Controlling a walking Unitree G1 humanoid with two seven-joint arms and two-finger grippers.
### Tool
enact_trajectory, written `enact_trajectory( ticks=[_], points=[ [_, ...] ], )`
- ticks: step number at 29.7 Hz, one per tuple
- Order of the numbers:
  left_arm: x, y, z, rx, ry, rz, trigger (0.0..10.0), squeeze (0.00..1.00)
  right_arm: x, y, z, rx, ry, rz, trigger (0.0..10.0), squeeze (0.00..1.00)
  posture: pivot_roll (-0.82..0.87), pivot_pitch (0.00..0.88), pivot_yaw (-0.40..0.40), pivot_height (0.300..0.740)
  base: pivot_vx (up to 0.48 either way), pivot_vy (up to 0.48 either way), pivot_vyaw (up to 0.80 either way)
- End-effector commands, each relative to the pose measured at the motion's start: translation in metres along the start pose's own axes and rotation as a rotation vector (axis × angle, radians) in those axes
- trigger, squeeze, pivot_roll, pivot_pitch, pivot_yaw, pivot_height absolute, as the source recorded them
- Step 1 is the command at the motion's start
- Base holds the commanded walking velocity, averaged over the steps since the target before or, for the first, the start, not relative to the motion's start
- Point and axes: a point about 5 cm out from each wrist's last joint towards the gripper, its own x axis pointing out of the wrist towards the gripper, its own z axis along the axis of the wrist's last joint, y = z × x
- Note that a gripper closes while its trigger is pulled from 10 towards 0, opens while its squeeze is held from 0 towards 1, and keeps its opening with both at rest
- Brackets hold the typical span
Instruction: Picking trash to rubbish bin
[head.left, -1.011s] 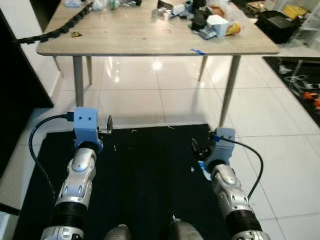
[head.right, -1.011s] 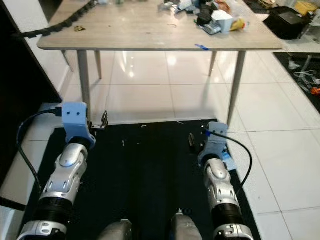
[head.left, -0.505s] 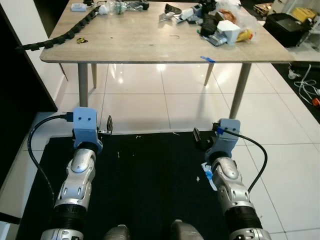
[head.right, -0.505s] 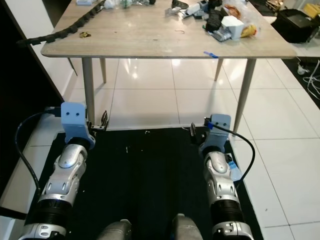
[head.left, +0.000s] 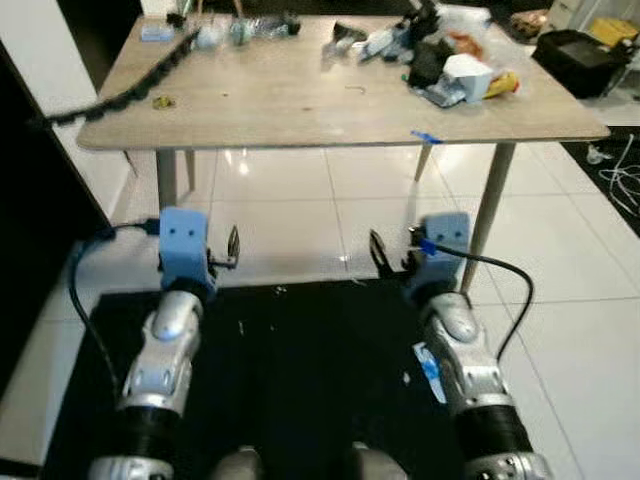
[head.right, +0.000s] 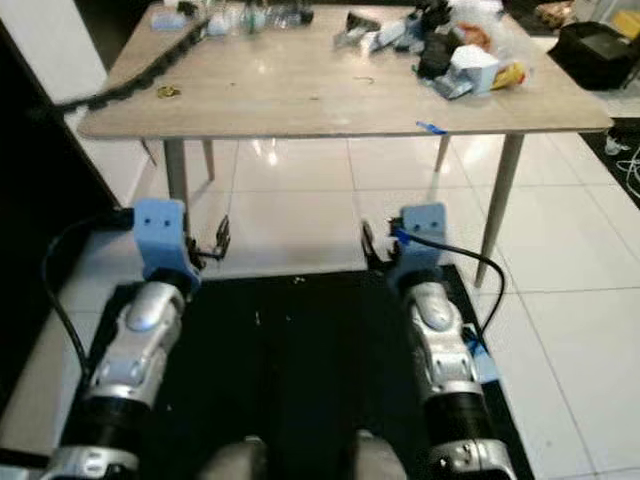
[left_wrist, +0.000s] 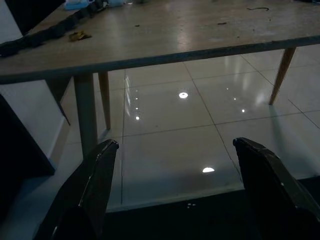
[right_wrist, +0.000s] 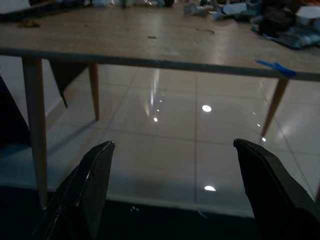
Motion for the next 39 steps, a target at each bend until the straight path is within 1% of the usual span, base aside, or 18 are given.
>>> enact_trajectory(
  ticks=[1,4,6,7,11,21,25,26,31,38,39],
  points=[
    [-0.002,-0.008,0.001,-0.014,0.003,-0.028,10.0,0.00,-0.001,-0.006,0.004,0.002,-0.021,-0.022,10.0,0.00,-0.02,0.075,0.000,0.740,0.326,0.000,0.00],
    [-0.002,-0.011,0.003,-0.014,-0.002,-0.044,10.0,0.00,-0.001,-0.007,0.006,0.003,-0.027,-0.027,10.0,0.00,-0.02,0.075,0.000,0.740,0.325,0.000,-0.44],
    [-0.002,-0.012,0.004,-0.012,-0.004,-0.052,10.0,0.00,-0.001,-0.008,0.008,0.020,-0.031,-0.037,10.0,0.00,-0.02,0.074,0.001,0.740,0.330,0.000,-0.45],
    [-0.001,-0.014,0.006,-0.011,-0.011,-0.061,10.0,0.00,0.001,-0.011,0.013,0.045,-0.044,-0.059,10.0,0.00,-0.02,0.074,0.002,0.740,0.326,0.000,-0.45],
    [0.001,-0.016,0.009,-0.009,-0.019,-0.069,10.0,0.00,0.000,-0.011,0.015,0.032,-0.042,-0.051,10.0,0.00,-0.03,0.073,0.003,0.740,0.328,0.000,-0.48],
    [0.003,-0.017,0.014,-0.008,-0.028,-0.077,10.0,0.00,0.000,-0.009,0.017,0.034,-0.050,-0.038,10.0,0.00,-0.03,0.072,0.005,0.740,0.329,0.000,-0.56],
    [0.004,-0.017,0.018,-0.008,-0.037,-0.082,10.0,0.00,0.002,-0.009,0.023,0.037,-0.063,-0.038,10.0,0.00,-0.03,0.067,0.010,0.740,0.328,0.000,-0.56],
    [0.005,-0.018,0.020,-0.009,-0.044,-0.085,10.0,0.00,0.003,-0.010,0.028,0.039,-0.077,-0.041,10.0,0.00,-0.03,0.065,0.011,0.740,0.330,0.000,-0.56],
    [0.006,-0.019,0.023,-0.012,-0.053,-0.090,10.0,0.00,0.005,-0.013,0.035,0.040,-0.097,-0.051,10.0,0.00,-0.03,0.058,0.013,0.740,0.329,0.000,-0.56],
    [0.008,-0.021,0.027,-0.017,-0.067,-0.101,10.0,0.00,0.006,-0.016,0.039,0.021,-0.110,-0.065,10.0,0.00,-0.03,0.056,0.014,0.740,0.328,0.000,0.00],
    [0.008,-0.022,0.028,-0.017,-0.069,-0.102,10.0,0.00,0.006,-0.016,0.039,0.021,-0.109,-0.067,10.0,0.00,-0.03,0.044,0.014,0.740,0.330,0.000,0.00]
  ],
)
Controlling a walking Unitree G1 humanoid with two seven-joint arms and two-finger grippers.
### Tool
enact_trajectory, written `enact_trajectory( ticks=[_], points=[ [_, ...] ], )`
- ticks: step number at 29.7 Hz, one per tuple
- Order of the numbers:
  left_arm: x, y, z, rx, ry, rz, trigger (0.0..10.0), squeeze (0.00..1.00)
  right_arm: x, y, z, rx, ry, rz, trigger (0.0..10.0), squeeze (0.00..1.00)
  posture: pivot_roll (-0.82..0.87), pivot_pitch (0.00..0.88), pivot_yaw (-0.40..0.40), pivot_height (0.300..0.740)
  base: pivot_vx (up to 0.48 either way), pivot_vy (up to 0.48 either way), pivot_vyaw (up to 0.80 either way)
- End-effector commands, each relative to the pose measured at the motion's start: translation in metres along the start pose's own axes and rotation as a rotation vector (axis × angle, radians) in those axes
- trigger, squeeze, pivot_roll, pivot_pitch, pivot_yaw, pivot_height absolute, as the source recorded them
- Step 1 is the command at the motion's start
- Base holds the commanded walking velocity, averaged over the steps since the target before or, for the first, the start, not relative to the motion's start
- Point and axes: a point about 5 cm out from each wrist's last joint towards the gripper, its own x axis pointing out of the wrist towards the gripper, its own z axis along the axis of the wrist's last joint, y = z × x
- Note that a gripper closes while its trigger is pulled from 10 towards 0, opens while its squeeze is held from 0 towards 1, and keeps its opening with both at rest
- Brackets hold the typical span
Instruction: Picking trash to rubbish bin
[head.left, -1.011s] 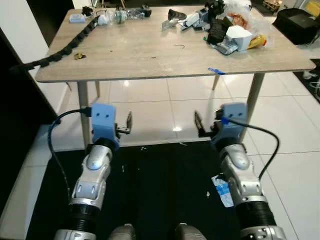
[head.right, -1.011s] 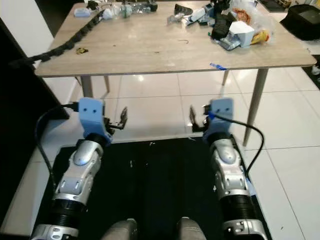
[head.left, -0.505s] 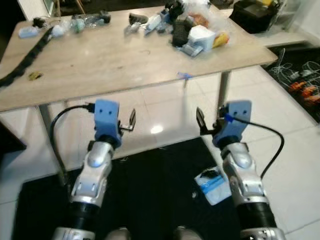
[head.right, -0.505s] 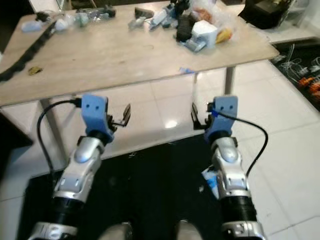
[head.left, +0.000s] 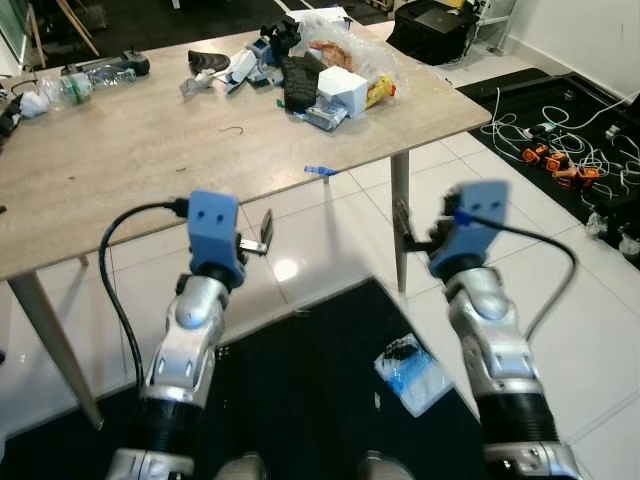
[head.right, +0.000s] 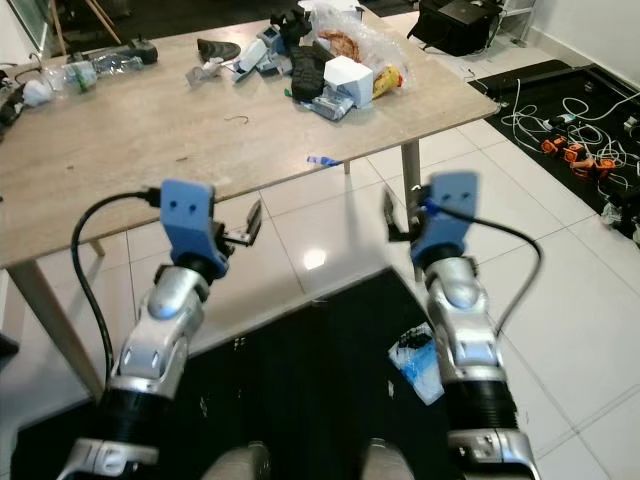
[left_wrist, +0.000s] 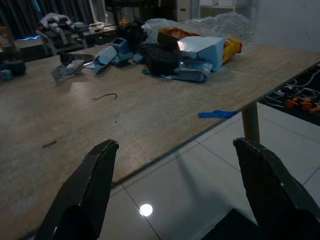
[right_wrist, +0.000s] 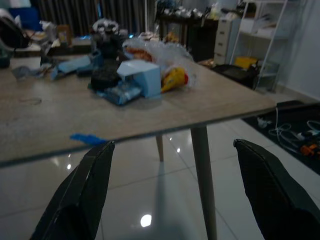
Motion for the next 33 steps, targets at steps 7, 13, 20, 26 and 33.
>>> enact_trajectory(
  ticks=[7,13,20,26,33],
  points=[
    [0.0013,0.0037,0.0019,-0.001,0.004,0.007,10.0,0.00,0.0004,0.0055,0.0011,0.017,0.001,0.008,10.0,0.00,-0.03,0.036,0.015,0.740,0.327,0.000,0.00],
    [0.0031,0.0035,0.0027,-0.001,0.002,0.007,10.0,0.00,0.0003,0.0049,0.0010,0.021,0.006,-0.001,10.0,0.00,-0.03,0.041,0.014,0.740,0.328,0.000,0.00],
    [0.0036,0.0023,0.0024,-0.001,0.004,0.003,10.0,0.00,0.0009,0.0025,0.0024,0.027,0.003,-0.017,10.0,0.00,-0.03,0.044,0.014,0.740,0.327,0.000,0.00],
    [0.0033,0.0013,0.0012,-0.003,0.008,-0.001,10.0,0.00,0.0012,0.0018,0.0026,0.026,0.004,-0.022,10.0,0.00,-0.03,0.047,0.014,0.740,0.329,0.000,0.00],
    [0.0034,0.0018,0.0007,-0.002,0.012,0.000,10.0,0.00,0.0008,0.0018,0.0016,0.027,0.011,-0.024,10.0,0.00,-0.03,0.055,0.014,0.740,0.330,0.000,0.00]
  ],
)
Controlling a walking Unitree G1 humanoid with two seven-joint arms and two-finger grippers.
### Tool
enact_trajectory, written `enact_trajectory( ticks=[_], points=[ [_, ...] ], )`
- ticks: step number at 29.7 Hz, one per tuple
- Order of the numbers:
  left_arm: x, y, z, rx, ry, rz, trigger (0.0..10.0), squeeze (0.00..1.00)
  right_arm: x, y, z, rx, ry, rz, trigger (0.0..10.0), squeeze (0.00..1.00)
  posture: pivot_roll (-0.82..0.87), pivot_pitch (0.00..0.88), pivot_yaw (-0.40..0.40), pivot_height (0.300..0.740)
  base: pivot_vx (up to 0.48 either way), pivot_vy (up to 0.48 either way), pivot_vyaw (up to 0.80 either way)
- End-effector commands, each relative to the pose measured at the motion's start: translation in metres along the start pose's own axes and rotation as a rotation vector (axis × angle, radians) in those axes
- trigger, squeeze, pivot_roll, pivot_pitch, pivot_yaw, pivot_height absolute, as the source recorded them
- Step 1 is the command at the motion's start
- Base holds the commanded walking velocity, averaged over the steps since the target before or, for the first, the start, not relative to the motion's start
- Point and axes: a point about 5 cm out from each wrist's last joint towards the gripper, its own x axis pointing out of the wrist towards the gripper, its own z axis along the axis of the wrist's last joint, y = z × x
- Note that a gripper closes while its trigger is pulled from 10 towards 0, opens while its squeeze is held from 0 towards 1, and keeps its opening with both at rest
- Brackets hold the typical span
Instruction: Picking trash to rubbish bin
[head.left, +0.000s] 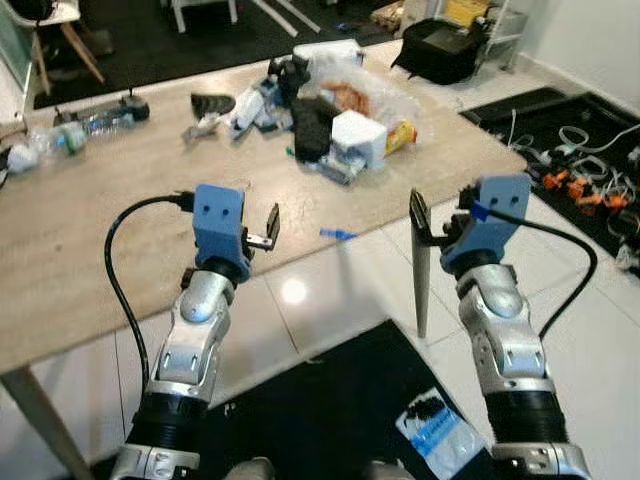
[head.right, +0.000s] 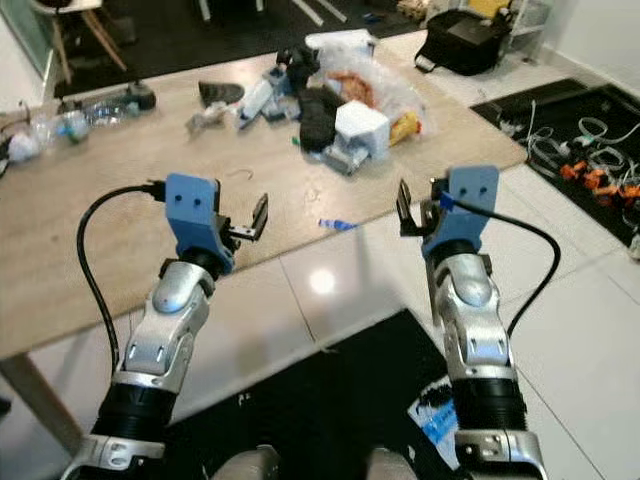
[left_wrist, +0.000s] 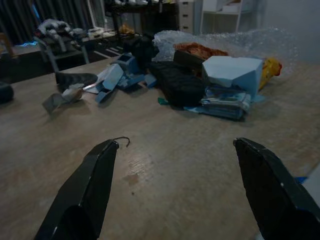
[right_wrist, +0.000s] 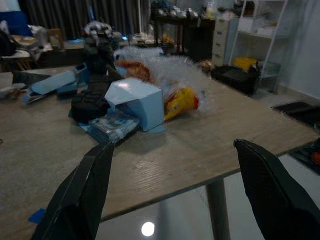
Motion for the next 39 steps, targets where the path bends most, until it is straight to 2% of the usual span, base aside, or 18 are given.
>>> enact_trajectory(
  ticks=[1,16,22,39],
  points=[
    [-0.001,0.004,-0.003,0.001,0.020,0.010,10.0,0.00,0.000,0.002,0.001,0.010,0.002,0.003,10.0,0.00,-0.04,0.059,0.017,0.740,0.326,0.000,0.00],
    [0.000,0.002,-0.003,-0.001,0.020,0.009,10.0,0.00,0.002,0.009,0.000,-0.005,0.034,0.064,10.0,0.00,-0.04,0.070,0.019,0.740,0.326,0.000,0.00],
    [0.000,0.003,-0.002,-0.002,0.019,0.014,10.0,0.00,0.002,0.012,0.001,-0.014,0.037,0.076,10.0,0.00,-0.04,0.071,0.019,0.740,0.330,0.000,0.80],
    [0.000,0.001,-0.002,-0.005,0.023,0.009,10.0,0.00,-0.001,0.013,-0.001,-0.013,0.044,0.091,10.0,0.00,-0.04,0.074,0.022,0.740,0.326,0.000,0.00]
  ],
)
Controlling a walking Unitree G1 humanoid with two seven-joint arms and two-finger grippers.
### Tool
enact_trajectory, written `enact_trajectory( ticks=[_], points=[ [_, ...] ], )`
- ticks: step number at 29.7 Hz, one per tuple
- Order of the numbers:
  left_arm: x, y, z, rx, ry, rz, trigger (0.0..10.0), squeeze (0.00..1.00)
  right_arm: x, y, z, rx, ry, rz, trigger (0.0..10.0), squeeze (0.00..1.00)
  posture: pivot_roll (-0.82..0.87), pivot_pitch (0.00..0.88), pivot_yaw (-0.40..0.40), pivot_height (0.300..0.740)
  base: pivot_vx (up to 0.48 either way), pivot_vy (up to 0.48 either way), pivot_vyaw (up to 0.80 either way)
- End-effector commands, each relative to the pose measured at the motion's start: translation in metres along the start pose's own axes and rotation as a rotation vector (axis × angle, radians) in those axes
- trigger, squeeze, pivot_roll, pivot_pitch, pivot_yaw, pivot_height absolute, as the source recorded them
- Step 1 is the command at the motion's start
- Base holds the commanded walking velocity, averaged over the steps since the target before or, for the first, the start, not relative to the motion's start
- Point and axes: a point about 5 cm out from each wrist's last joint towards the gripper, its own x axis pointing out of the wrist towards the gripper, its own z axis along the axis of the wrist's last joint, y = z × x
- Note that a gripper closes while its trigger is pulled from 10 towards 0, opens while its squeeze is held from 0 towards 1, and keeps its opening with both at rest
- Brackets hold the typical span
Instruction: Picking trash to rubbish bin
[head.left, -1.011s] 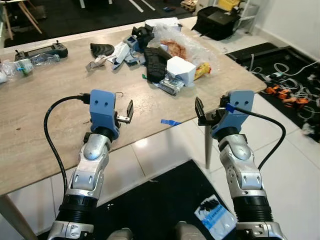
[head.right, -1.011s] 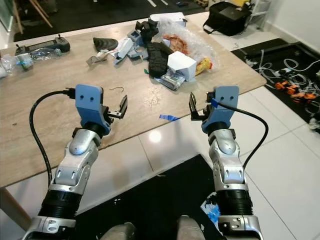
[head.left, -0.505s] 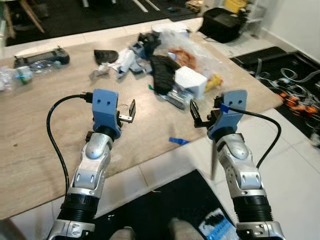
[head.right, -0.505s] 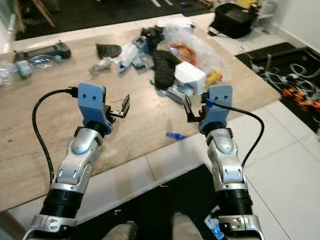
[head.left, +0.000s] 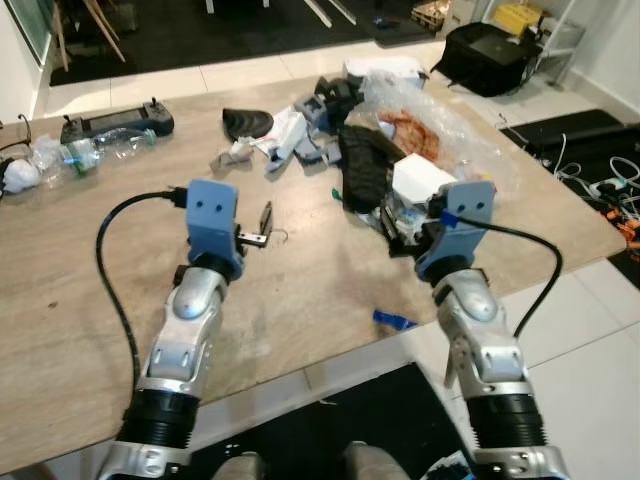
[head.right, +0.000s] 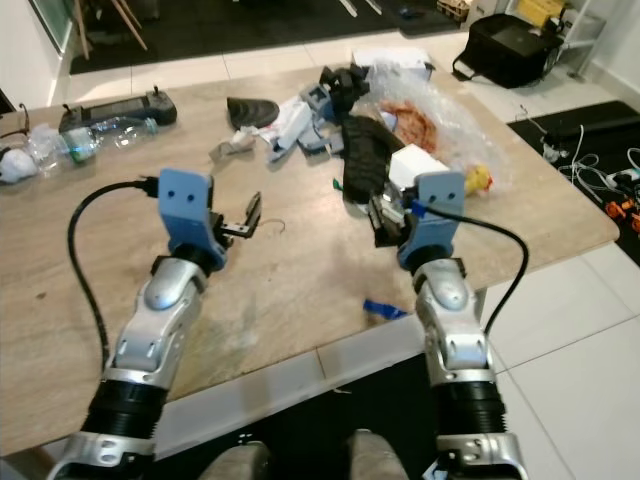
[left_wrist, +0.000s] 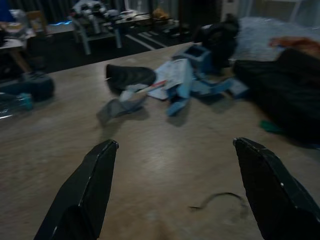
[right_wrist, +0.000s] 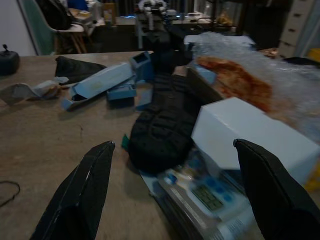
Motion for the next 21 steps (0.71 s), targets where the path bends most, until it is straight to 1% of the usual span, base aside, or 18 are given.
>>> enact_trajectory(
  ticks=[1,6,9,15,17,19,20,21],
  points=[
    [-0.002,-0.001,-0.003,0.001,0.018,-0.006,10.0,0.00,-0.002,0.000,0.001,-0.004,0.002,0.009,10.0,0.00,-0.04,0.075,0.022,0.740,0.326,0.000,0.00],
    [-0.002,-0.001,-0.003,0.003,0.018,-0.007,10.0,0.00,-0.003,-0.001,0.002,-0.017,0.000,-0.007,10.0,0.00,-0.04,0.076,0.022,0.740,0.313,0.000,0.00],
    [-0.002,-0.002,-0.004,0.009,0.026,-0.012,10.0,0.00,-0.003,-0.006,0.001,-0.022,0.007,-0.034,10.0,0.00,-0.04,0.076,0.022,0.740,0.000,0.000,0.00],
    [-0.002,-0.002,-0.003,-0.002,0.021,-0.011,10.0,0.00,-0.003,-0.009,0.003,-0.034,-0.005,-0.052,10.0,0.00,-0.04,0.076,0.023,0.740,0.000,0.000,0.00],
    [-0.002,-0.002,-0.003,-0.003,0.018,-0.012,10.0,0.00,-0.002,-0.012,0.006,-0.047,-0.015,-0.071,10.0,0.00,-0.04,0.076,0.023,0.740,0.000,0.000,0.00],
    [-0.001,-0.002,-0.003,-0.003,0.019,-0.012,10.0,0.00,-0.002,-0.019,0.007,-0.077,-0.018,-0.113,10.0,0.00,-0.04,0.078,0.023,0.740,0.000,0.000,0.00],
    [-0.002,-0.002,-0.003,-0.003,0.019,-0.012,10.0,0.00,-0.003,-0.022,0.007,-0.088,-0.016,-0.129,10.0,0.20,-0.04,0.079,0.023,0.740,0.000,0.000,0.00],
    [-0.002,-0.002,-0.003,-0.003,0.019,-0.014,10.0,0.00,-0.003,-0.025,0.007,-0.104,-0.013,-0.146,10.0,0.36,-0.04,0.079,0.023,0.740,0.000,0.000,0.00]
  ],
)
